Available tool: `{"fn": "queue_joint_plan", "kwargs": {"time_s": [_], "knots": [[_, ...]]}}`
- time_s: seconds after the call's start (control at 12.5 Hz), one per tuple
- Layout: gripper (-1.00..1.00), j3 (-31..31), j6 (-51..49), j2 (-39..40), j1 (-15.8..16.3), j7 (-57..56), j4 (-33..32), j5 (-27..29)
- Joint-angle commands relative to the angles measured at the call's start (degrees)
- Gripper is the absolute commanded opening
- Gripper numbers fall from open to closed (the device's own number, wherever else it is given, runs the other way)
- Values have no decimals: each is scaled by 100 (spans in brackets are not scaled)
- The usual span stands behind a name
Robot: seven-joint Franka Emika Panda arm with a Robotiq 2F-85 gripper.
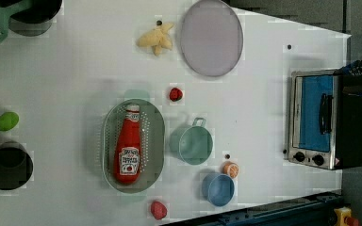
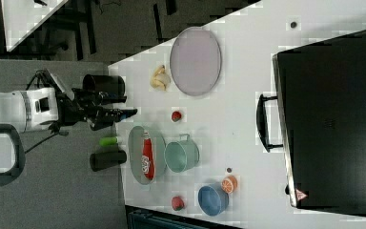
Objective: Pick ketchup from strainer and place it on the table
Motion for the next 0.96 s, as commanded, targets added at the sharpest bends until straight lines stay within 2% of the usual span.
{"fn": "queue_joint_plan", "kwargs": {"time_s": [0.08, 0.24, 0.48, 0.96], "knots": [[59, 432, -629, -645, -558, 76, -10, 183], [100, 600, -606, -611, -490, 76, -10, 209], [100, 1228, -604, -470, -308, 76, -10, 216], [100, 2932, -339, 9, -71, 111, -16, 207]]}}
